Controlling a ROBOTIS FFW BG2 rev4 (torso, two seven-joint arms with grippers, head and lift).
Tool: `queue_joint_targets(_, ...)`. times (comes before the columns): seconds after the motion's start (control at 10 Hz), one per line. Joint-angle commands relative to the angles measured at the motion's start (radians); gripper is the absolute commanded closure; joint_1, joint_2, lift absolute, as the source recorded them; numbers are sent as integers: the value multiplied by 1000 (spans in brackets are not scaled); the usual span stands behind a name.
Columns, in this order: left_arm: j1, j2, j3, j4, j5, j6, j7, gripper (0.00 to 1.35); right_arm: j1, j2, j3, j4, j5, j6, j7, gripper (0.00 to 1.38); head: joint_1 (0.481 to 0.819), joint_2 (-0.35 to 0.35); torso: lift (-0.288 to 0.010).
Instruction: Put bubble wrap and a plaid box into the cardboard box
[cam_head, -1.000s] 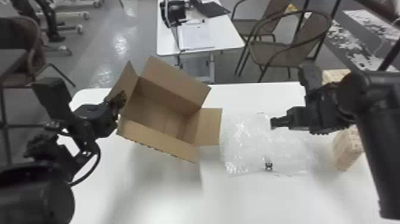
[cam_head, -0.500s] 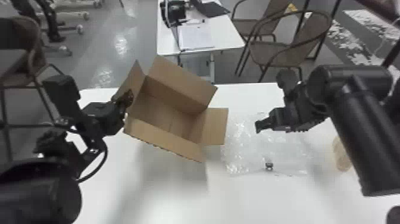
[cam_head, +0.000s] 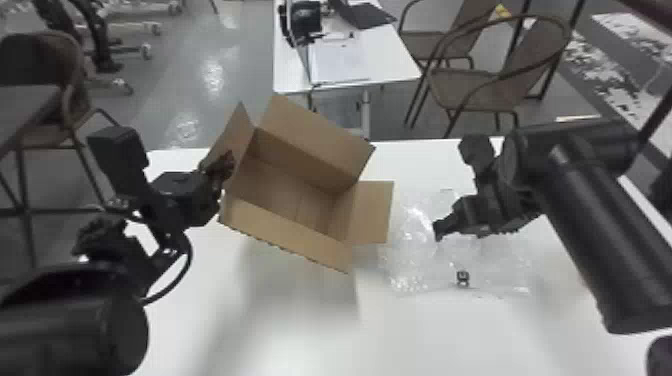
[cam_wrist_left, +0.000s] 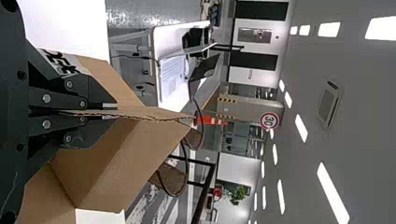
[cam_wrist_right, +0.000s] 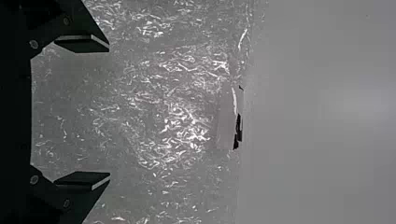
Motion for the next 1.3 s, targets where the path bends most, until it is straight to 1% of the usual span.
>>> queue_joint_targets(0.0,0,0,-1,0,0,-2,0,1220,-10,5,6,58,88,-60,116,713,695,69,-109)
queue_joint_targets(0.1,0,0,0,0,0,-2,0,1220,-8,5,6,66,97,-78,145,937,695,76,-109)
queue_joint_targets(0.2,2,2,0,0,3,-5,0,1220,1,5,4,38,98,-77,149,1046,695,77,-109)
queue_joint_targets(0.3,5,5,0,0,6,-5,1,1220,23,5,-7,-20,97,-48,152,1047,695,76,-109)
queue_joint_targets(0.5,9,5,5,-1,13,-5,1,1220,67,-3,-11,-195,100,6,152,1047,695,81,-109)
queue_joint_targets(0.6,9,6,5,-1,14,-5,1,1220,78,-9,-17,-242,94,20,152,1047,695,85,-109)
queue_joint_targets(0.8,9,9,3,-1,16,-5,1,1220,93,-21,-31,-281,72,34,152,1047,695,86,-109)
queue_joint_targets(0.9,9,11,3,-1,17,-5,1,1220,124,-29,-48,-350,52,54,152,1047,695,85,-109)
queue_joint_targets(1.1,15,9,6,-1,16,-8,8,1220,196,-61,-82,-534,0,115,152,1047,695,86,-109)
queue_joint_targets(1.2,18,9,9,-1,20,-11,8,1220,245,-67,-117,-635,-15,150,152,1047,695,86,-109)
